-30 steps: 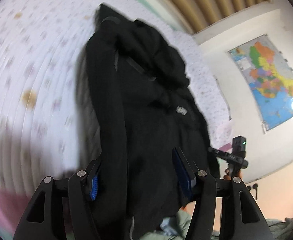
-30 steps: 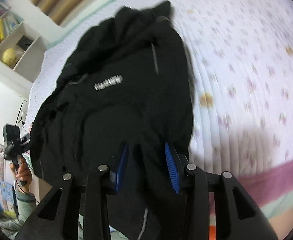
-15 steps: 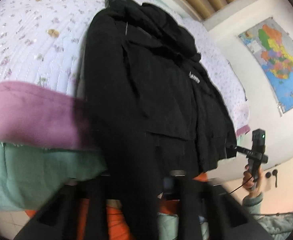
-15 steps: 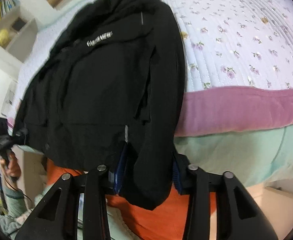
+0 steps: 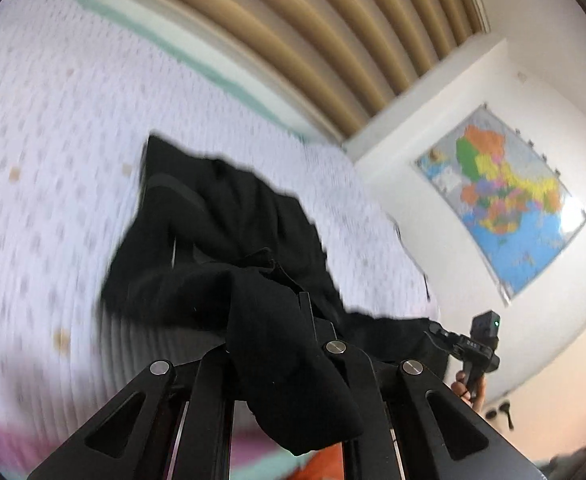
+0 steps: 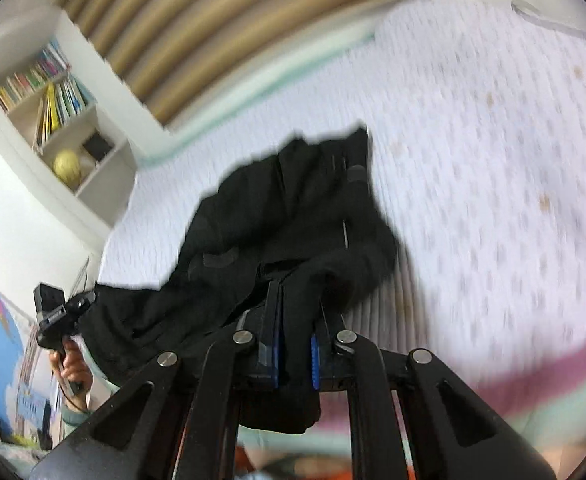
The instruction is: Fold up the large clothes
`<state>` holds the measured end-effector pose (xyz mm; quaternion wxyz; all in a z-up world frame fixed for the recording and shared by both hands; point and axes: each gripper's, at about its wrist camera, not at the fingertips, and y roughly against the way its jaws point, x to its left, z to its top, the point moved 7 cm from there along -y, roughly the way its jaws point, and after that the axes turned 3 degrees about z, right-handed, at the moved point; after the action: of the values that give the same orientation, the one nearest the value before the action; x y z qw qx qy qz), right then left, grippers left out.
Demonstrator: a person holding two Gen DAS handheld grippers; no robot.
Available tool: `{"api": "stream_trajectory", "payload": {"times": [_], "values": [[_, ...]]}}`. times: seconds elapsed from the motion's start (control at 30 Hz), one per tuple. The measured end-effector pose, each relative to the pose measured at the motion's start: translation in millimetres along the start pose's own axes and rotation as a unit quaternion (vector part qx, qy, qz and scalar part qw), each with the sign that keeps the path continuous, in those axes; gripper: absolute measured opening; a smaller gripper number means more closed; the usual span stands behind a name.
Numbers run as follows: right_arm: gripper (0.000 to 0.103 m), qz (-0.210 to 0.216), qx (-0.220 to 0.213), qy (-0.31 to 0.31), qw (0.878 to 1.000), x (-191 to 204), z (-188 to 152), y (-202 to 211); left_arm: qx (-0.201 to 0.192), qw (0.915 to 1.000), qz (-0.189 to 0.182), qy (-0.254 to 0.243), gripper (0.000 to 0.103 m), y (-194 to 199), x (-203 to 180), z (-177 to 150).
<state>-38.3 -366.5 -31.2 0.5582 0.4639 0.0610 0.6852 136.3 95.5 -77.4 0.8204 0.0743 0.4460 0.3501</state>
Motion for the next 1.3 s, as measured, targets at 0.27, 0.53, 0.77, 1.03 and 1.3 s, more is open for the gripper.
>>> {"api": "stream_trajectory", "payload": {"times": [0.27, 0.53, 0.77, 1.03, 1.3], "values": [[0.015, -0.034, -0.035, -0.01, 0.999, -14, 119, -106, -0.039, 0.9955, 0.086, -0.01, 0.015, -85, 29, 113], [0.015, -0.127, 0.026, -0.03, 0.991, -85, 135, -246, 0.007, 0.9809, 0.194, -0.005, 0.016, -209, 112, 138], [0.015, -0.137, 0.059, -0.056, 0.987, -131, 103, -305, 0.05, 0.9779, 0.202, 0.021, 0.018, -260, 163, 119], [0.045, -0.04, 0.035, -0.056, 0.997, -107, 116, -248, 0.042, 0.9834, 0.166, -0.062, 0.039, -210, 114, 122], [0.09, -0.049, -0.013, 0.012, 0.999, -85, 130, -199, 0.023, 0.9981, 0.007, -0.057, 0.079, -131, 72, 127]]}}
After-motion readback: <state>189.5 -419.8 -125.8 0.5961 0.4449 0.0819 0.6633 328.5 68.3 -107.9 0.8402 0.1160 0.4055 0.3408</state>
